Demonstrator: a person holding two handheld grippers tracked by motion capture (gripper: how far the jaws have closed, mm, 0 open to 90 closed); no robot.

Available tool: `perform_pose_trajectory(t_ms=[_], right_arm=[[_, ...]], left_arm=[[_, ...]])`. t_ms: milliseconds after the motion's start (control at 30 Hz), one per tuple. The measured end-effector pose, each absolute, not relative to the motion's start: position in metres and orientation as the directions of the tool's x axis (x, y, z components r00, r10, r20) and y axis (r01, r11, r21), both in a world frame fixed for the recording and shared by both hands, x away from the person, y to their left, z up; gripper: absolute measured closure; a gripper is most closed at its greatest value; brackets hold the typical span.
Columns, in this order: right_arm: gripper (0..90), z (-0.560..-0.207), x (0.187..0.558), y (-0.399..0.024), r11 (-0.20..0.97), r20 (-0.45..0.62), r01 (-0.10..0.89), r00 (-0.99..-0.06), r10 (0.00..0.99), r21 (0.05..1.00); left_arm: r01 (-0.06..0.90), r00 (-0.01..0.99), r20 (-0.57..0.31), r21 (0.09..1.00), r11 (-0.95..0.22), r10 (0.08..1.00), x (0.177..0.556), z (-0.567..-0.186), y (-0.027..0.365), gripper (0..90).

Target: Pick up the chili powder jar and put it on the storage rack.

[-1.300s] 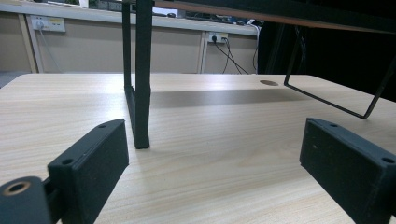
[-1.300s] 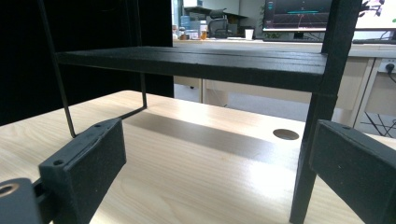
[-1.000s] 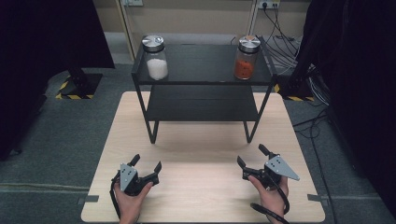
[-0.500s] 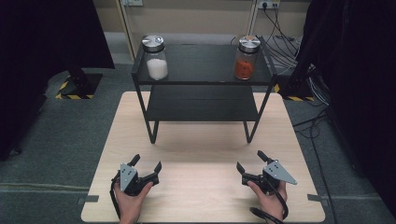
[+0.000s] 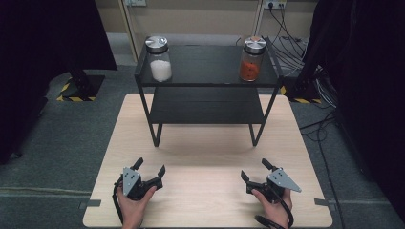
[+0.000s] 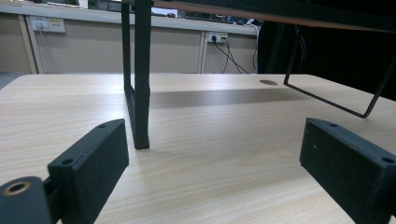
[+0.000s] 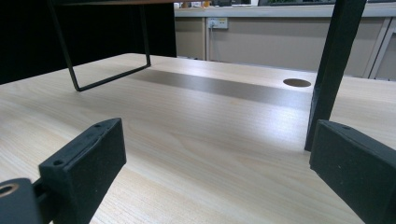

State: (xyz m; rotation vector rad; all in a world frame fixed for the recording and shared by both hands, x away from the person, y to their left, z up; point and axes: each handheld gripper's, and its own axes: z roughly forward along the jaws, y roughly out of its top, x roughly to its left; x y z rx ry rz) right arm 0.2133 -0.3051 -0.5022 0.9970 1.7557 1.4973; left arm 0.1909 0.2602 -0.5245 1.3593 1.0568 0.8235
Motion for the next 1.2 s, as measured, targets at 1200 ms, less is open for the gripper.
perform_pose_trajectory(t_ms=[1200], right_arm=[[3.9,-0.5041,0.2119,-0.3054,0.119,-0.032,0.122,-0.556,0.83,0.985]], left_arm=[[0.12,0.347,-0.104,0.991,0.066,0.932,0.1914,-0.5235,0.2598,7.4]])
